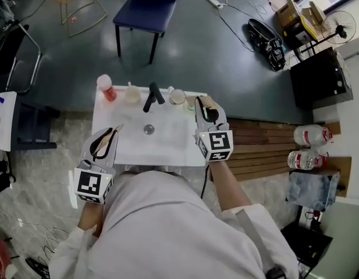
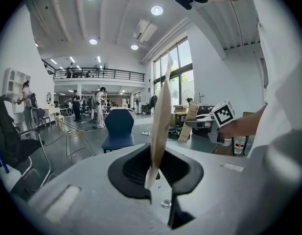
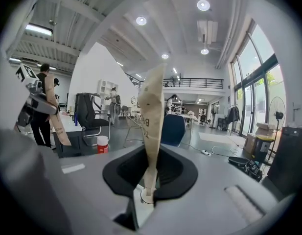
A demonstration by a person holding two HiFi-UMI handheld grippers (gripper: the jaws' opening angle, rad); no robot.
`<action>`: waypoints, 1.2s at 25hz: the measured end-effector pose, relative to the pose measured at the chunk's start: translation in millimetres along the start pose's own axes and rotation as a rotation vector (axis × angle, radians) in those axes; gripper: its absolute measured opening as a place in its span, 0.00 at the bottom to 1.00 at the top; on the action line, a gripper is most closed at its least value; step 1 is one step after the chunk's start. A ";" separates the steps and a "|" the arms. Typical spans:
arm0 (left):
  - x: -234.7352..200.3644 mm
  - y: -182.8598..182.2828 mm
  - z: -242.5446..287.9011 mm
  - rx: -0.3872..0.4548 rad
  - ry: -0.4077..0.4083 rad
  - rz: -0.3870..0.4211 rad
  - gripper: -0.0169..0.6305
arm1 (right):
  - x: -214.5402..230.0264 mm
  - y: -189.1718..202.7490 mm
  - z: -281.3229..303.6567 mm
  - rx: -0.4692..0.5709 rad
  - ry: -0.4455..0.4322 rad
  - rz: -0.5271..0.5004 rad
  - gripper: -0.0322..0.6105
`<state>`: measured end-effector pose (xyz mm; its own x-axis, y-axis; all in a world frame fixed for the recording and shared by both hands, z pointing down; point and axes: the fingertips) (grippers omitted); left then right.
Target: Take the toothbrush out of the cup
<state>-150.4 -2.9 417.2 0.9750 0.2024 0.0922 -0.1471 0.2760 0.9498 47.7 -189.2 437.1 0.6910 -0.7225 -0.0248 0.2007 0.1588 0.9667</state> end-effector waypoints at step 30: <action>17.2 -11.4 13.6 0.024 0.140 0.068 0.10 | -49.7 -36.0 -100.6 0.023 0.045 0.033 0.09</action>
<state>-129.7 -15.4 412.0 0.9300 0.3490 0.1157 -0.2064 0.2352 0.9498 76.0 -91.3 377.9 0.7273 -0.6863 -0.0036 0.1617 0.1663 0.9727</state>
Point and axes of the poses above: the fingertips, and each gripper's own axes: z forward along the fingers, x to its right, y out of its underside, and after that the axes turned 7 degrees about z, right-handed
